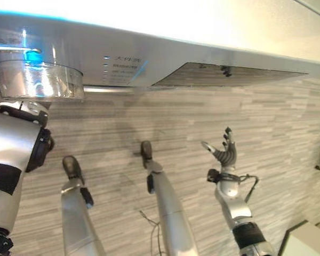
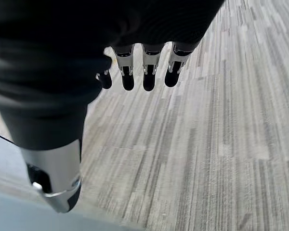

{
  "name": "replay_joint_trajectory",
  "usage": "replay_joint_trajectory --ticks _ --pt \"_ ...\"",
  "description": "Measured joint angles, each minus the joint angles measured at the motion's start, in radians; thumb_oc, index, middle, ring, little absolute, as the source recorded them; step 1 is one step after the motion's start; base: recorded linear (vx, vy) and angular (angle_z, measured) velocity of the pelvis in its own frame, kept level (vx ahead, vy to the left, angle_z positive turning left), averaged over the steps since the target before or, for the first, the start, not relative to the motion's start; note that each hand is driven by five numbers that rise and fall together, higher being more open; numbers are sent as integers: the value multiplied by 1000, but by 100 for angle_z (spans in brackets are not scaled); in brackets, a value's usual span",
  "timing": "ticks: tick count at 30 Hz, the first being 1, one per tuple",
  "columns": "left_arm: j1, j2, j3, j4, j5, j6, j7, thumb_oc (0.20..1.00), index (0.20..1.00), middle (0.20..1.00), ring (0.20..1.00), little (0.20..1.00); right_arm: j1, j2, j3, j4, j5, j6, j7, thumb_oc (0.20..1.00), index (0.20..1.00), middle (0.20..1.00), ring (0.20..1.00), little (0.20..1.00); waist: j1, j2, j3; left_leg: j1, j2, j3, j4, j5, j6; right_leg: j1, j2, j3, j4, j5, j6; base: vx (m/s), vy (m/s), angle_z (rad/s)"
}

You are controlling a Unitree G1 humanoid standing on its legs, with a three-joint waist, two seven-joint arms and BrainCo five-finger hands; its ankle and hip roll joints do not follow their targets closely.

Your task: Grab the laundry basket,head to the washer,open it,put in the laundry and shut it.

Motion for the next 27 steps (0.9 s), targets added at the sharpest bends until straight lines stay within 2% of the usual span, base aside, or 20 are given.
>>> replay_joint_trajectory --ticks 3,5,6,7,8,10,12,13,14,15,16,17,18,20,22,24,25,27 --pt "-9 10 -105 46 211 90 -64 1000 1000 1000 1000 1000 -1 -5 -7 0 0 8 25 1000 1000 1000 1000 1000 13 5 3 2 1 2 0 0 0 1 -3 1 0 0 0 -10 -4 1" --pt "-35 11 -264 97 517 171 -96 1000 1000 1000 1000 1000 -1 -19 -6 -5 -1 16 59 1000 1000 1000 1000 1000 13 5 4 3 0 2 0 0 0 4 -5 0 1 0 0 -11 2 2" --pt "-37 14 -301 109 640 196 -96 1000 1000 1000 1000 1000 -2 -28 -7 -4 -1 17 69 1000 1000 1000 1000 1000 14 5 4 4 -1 2 0 0 0 8 -6 -1 1 0 0 -17 11 5" --pt "-32 13 -313 110 699 210 -96 1000 1000 1000 1000 1000 -3 -31 -10 -4 -3 17 71 1000 1000 1000 1000 1000 13 5 4 7 -2 2 0 0 0 11 -8 -2 0 0 0 -16 15 6" --pt "-32 17 -385 111 833 240 -94 1000 1000 1000 1000 1000 -3 -37 -12 -4 -18 18 81 1000 1000 1000 1000 1000 14 5 4 12 -4 2 -2 0 0 16 -10 -2 1 0 0 -9 1 7" --pt "-27 14 -408 109 1018 274 -91 1000 1000 1000 1000 1000 -5 -49 -13 -6 -39 17 94 1000 1000 1000 1000 1000 13 5 4 14 -11 3 -4 1 1 18 -17 -2 8 0 0 -17 0 9" --pt "-18 2 -405 97 1075 289 -89 1000 1000 1000 1000 1000 -6 -49 -12 -1 -39 17 104 1000 1000 1000 1000 1000 13 5 4 29 -21 6 -20 4 5 20 -28 -1 20 0 1 -24 1 17" --pt "18 -5 -386 60 1100 300 -87 1000 1000 1000 1000 1000 -7 -48 -11 10 -39 18 107 1000 1000 1000 1000 1000 12 5 11 61 -34 9 -43 13 9 21 -37 5 64 1 1 -30 0 35" --pt "31 -17 -361 47 1099 306 -86 1000 1000 1000 1000 1000 -17 -48 -11 30 -39 19 107 1000 1000 1000 1000 1000 14 5 56 115 -40 4 -55 13 10 -2 -46 11 199 19 0 -38 17 27" --pt "80 -10 -286 -38 1099 312 -80 1000 1000 1000 1000 1000 -17 -48 -13 40 -39 25 107 1000 1000 1000 1000 1000 31 2 60 139 -35 8 -67 16 11 -12 -39 14 123 -7 -3 -39 18 13" --pt "133 -3 -226 -120 1099 311 -75 1000 1000 1000 1000 1000 -15 -51 -18 43 -39 29 107 1000 1000 1000 1000 1000 43 -5 58 158 -36 19 -75 16 11 25 -34 20 -20 17 -6 -37 28 14" --pt "200 7 -160 -218 1095 317 -72 1000 1000 1000 1000 1000 -12 -50 -24 47 -40 35 106 1000 1000 1000 1000 1000 46 -5 59 175 -49 26 -79 15 10 58 -39 30 -86 114 -5 -32 23 10" --pt "366 0 -21 -442 1076 302 -38 1000 1000 1000 1000 1000 -17 -44 -24 70 -40 61 107 1000 1000 1000 1000 1000 77 4 65 233 -39 22 -125 28 7 83 -33 21 -78 127 -12 -28 31 12" --pt "410 -21 -19 -472 1046 301 -19 1000 1000 1000 1000 1000 -15 -41 -2 74 -40 71 109 1000 1000 1000 1000 1000 97 10 63 288 -33 28 -179 39 11 112 -28 9 -74 117 -28 -9 11 4" --pt "469 -40 42 -534 996 268 27 1000 1000 1000 1000 1000 -16 -34 9 71 -41 71 109 1000 1000 1000 1000 1000 90 12 62 326 -21 24 -218 41 7 131 -19 -5 -64 105 -40 -20 54 9" --pt "574 -35 81 -634 979 261 41 1000 1000 1000 1000 1000 -15 -25 6 79 -42 71 109 1000 1000 1000 1000 1000 90 12 62 336 -18 17 -219 43 -2 141 -19 -16 -60 103 -44 14 60 3" --pt "703 -41 100 -756 975 237 38 1000 1000 1000 1000 1000 -2 -7 4 102 -43 80 108 1000 1000 1000 1000 1000 90 11 66 365 -18 16 -213 43 -4 173 -20 -22 -55 99 -50 40 72 5" --pt "782 -84 72 -765 970 232 24 1000 1000 1000 1000 1000 19 7 7 125 -53 94 109 1000 1000 1000 1000 1000 98 11 66 420 -24 18 -215 43 -5 230 -30 -26 -50 88 -50 33 80 14"
